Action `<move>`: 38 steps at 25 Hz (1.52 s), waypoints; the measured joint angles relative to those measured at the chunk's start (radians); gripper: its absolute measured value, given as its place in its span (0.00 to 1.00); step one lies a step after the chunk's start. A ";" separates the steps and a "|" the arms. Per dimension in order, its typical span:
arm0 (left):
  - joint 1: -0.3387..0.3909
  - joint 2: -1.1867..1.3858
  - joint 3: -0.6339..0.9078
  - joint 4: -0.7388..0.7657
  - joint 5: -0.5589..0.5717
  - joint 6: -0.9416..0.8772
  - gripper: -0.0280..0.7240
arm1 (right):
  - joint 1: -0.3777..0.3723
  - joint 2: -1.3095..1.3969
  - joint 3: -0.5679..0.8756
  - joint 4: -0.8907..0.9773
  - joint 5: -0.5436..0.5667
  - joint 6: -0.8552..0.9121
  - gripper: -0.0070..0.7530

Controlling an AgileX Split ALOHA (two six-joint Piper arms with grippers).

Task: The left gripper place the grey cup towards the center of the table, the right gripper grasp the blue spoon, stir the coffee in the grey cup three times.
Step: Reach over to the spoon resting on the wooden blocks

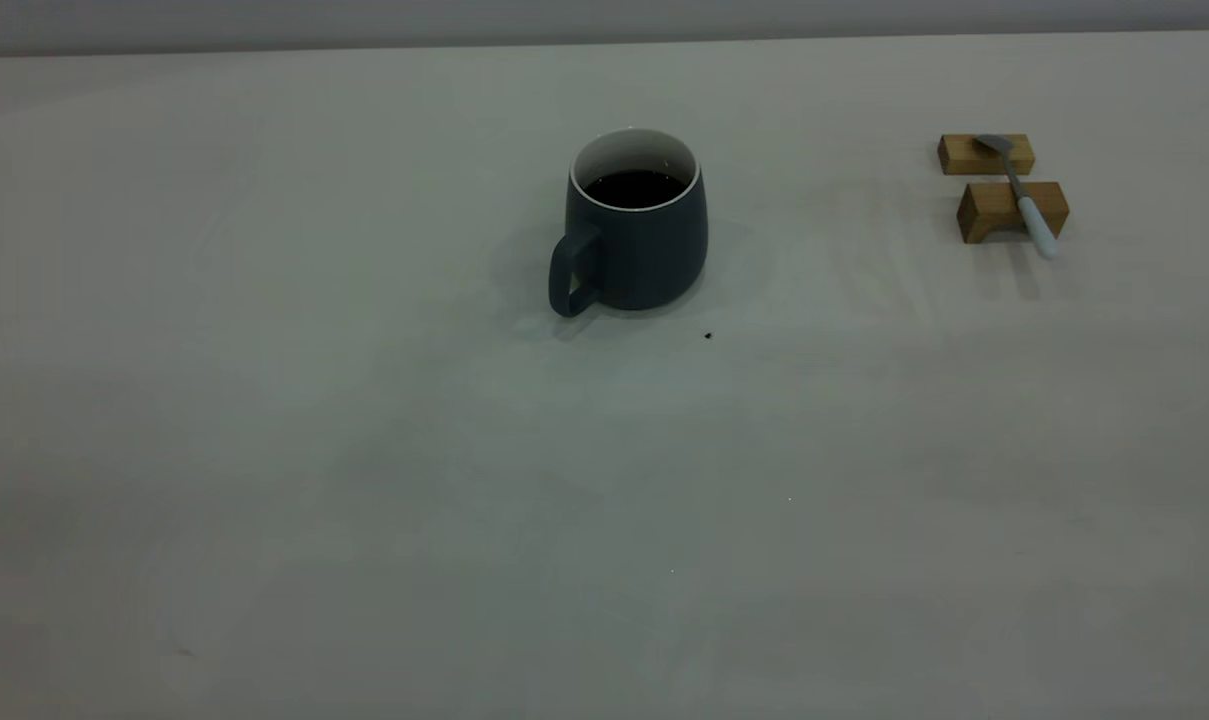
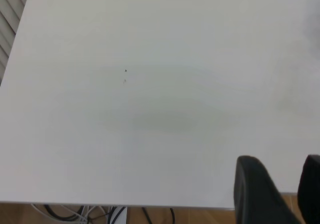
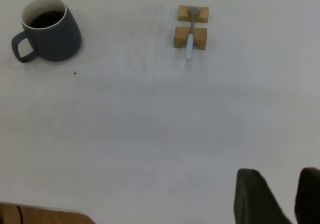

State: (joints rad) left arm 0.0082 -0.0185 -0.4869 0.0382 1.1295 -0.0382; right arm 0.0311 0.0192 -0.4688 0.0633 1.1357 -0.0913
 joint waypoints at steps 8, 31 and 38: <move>0.000 0.000 0.000 0.000 0.001 0.001 0.42 | 0.000 0.000 0.000 0.000 0.000 0.000 0.33; 0.000 0.000 0.000 0.000 0.001 0.001 0.42 | 0.000 0.103 -0.070 -0.047 0.030 0.053 0.39; 0.000 0.000 0.000 0.000 0.001 0.001 0.42 | 0.000 0.536 -0.173 -0.070 -0.127 0.058 0.68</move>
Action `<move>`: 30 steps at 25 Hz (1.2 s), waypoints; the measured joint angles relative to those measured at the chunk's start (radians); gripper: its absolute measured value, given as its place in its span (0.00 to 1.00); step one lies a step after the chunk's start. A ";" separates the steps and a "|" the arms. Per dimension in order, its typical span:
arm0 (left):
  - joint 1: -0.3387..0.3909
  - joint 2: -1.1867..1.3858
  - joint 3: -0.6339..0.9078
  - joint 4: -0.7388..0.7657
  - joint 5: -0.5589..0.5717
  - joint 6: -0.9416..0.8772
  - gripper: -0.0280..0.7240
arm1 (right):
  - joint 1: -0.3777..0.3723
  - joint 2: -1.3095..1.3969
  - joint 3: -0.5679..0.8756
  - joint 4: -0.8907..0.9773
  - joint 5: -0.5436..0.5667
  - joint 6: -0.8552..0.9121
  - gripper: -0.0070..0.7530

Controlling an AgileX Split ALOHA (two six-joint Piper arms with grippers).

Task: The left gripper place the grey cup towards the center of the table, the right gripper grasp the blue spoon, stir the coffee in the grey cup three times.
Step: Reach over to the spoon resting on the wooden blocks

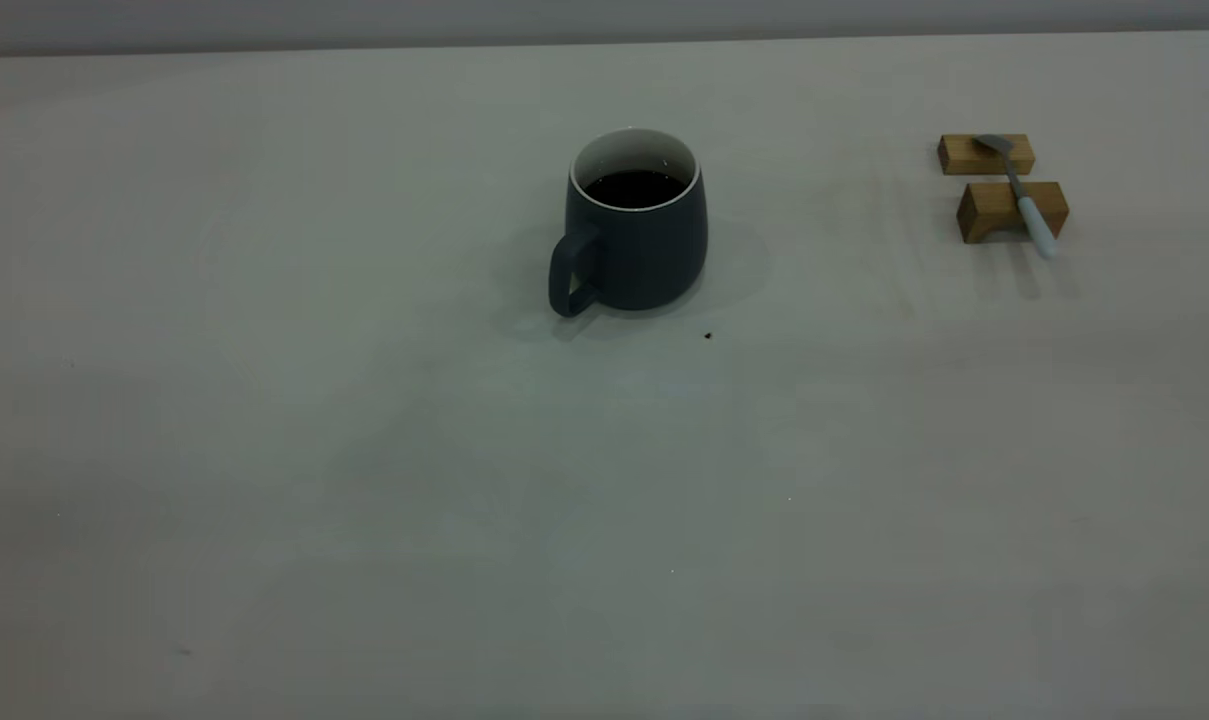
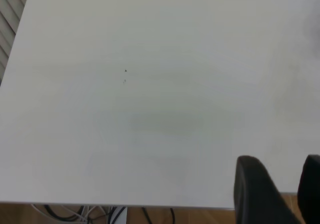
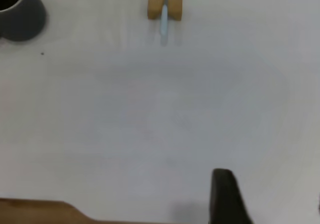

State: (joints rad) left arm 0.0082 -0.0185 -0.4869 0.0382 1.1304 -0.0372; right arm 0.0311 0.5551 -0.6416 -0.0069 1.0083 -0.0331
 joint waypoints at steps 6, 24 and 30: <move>0.000 0.000 0.000 0.000 0.000 0.001 0.42 | 0.000 0.401 -0.102 0.017 -0.148 -0.003 0.78; 0.000 0.000 0.000 0.000 0.000 0.002 0.42 | 0.000 1.271 -0.407 0.038 -0.344 -0.018 0.84; 0.000 0.000 0.000 0.000 0.000 0.002 0.42 | 0.024 1.491 -0.537 0.045 -0.354 -0.048 0.84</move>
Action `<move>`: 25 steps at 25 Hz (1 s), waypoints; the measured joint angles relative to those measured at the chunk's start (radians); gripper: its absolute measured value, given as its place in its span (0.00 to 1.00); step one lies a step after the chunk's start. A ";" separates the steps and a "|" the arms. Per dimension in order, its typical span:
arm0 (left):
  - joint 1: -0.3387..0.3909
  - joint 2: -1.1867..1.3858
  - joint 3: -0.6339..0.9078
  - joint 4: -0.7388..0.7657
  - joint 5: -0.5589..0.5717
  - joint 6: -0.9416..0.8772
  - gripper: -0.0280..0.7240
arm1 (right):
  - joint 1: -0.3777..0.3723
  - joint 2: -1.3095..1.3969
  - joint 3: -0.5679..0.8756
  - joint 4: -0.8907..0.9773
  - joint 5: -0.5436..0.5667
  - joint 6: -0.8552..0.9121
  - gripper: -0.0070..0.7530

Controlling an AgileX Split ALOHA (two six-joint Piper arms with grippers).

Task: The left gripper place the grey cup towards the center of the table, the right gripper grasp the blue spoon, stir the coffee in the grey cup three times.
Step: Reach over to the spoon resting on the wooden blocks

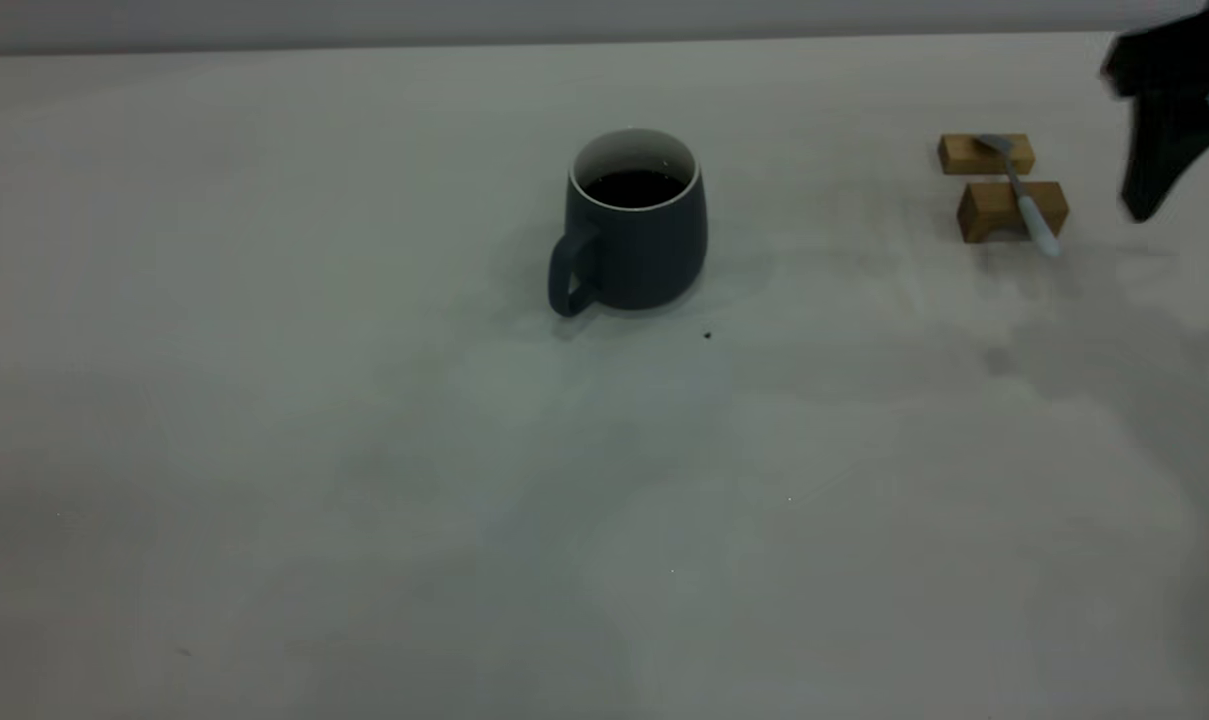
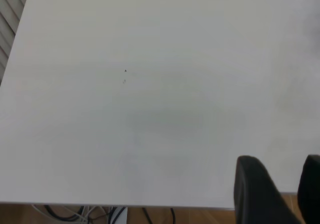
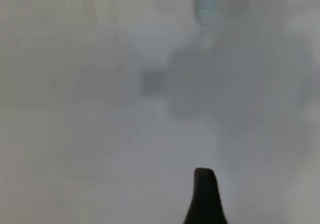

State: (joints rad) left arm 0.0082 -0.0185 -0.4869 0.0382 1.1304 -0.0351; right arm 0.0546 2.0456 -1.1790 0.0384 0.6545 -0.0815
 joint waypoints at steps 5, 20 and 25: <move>0.000 0.000 0.000 0.000 0.000 0.000 0.42 | 0.029 0.136 -0.122 0.003 -0.006 -0.003 0.84; 0.000 0.000 0.000 -0.002 0.000 0.000 0.42 | 0.036 0.362 -0.352 -0.015 0.030 -0.026 0.83; 0.000 0.000 0.000 -0.002 0.000 0.000 0.42 | 0.036 0.397 -0.379 -0.038 0.029 -0.029 0.83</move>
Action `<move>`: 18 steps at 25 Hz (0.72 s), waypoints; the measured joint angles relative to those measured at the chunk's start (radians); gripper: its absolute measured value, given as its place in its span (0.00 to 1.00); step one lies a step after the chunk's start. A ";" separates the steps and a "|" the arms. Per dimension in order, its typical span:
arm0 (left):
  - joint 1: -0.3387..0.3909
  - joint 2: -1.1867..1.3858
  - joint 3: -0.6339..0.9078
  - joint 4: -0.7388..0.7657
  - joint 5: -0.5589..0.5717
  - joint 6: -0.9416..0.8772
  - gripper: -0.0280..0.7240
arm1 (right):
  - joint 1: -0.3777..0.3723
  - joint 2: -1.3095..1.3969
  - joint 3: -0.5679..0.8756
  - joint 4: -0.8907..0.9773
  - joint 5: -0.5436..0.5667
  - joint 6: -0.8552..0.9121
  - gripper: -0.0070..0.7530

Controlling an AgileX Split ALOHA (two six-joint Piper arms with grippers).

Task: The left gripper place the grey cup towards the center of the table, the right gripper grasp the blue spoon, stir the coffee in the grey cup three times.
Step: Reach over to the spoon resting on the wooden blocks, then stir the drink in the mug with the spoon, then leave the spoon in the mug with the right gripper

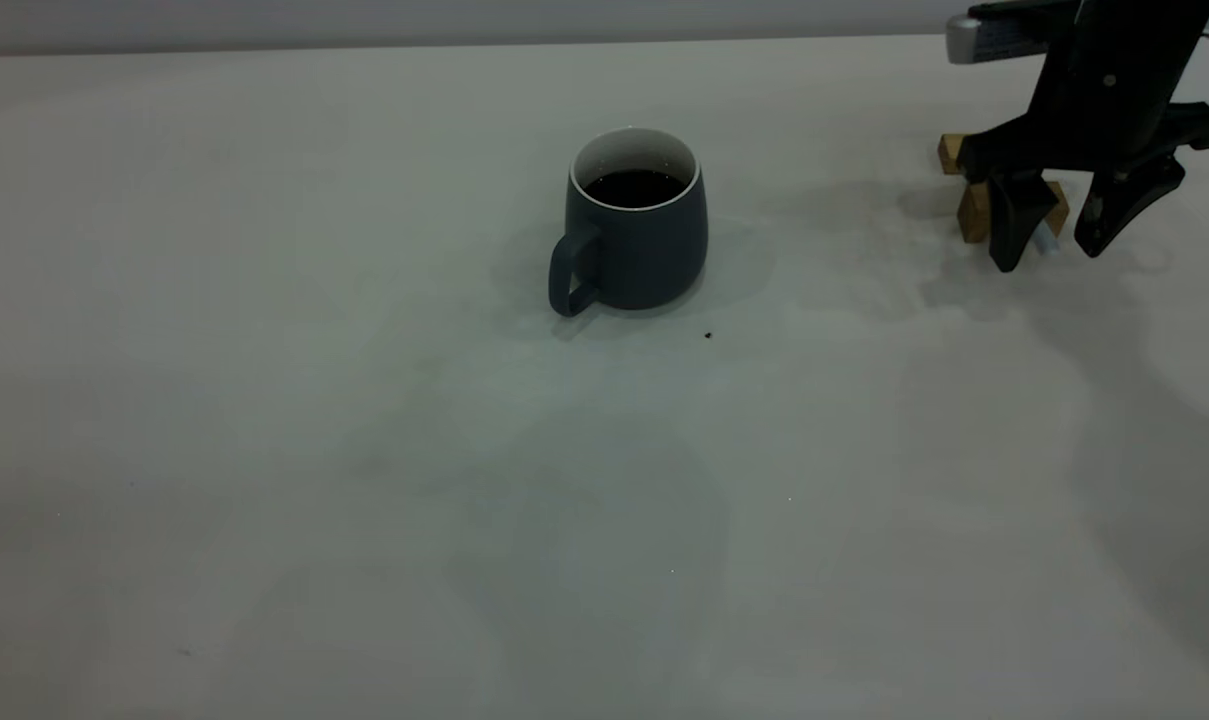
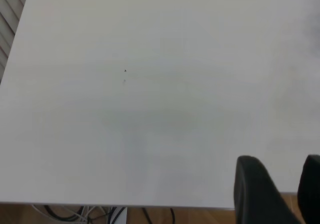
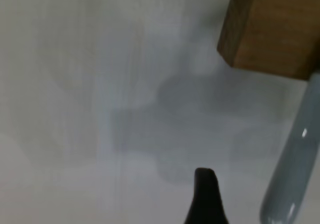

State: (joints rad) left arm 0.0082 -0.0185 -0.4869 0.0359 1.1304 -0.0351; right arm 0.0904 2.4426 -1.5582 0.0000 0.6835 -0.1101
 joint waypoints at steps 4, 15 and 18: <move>0.000 0.000 0.000 0.000 0.000 0.000 0.42 | 0.000 0.023 -0.017 -0.021 -0.003 0.000 0.76; 0.000 0.000 0.000 0.000 0.000 0.000 0.42 | 0.003 -0.007 -0.031 -0.014 0.006 0.011 0.19; 0.000 0.000 0.000 0.000 0.000 0.000 0.42 | 0.017 -0.063 -0.072 0.033 0.086 0.011 0.19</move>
State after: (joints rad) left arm 0.0082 -0.0185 -0.4869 0.0359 1.1304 -0.0351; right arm 0.1070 2.3792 -1.6303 0.0327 0.7700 -0.0991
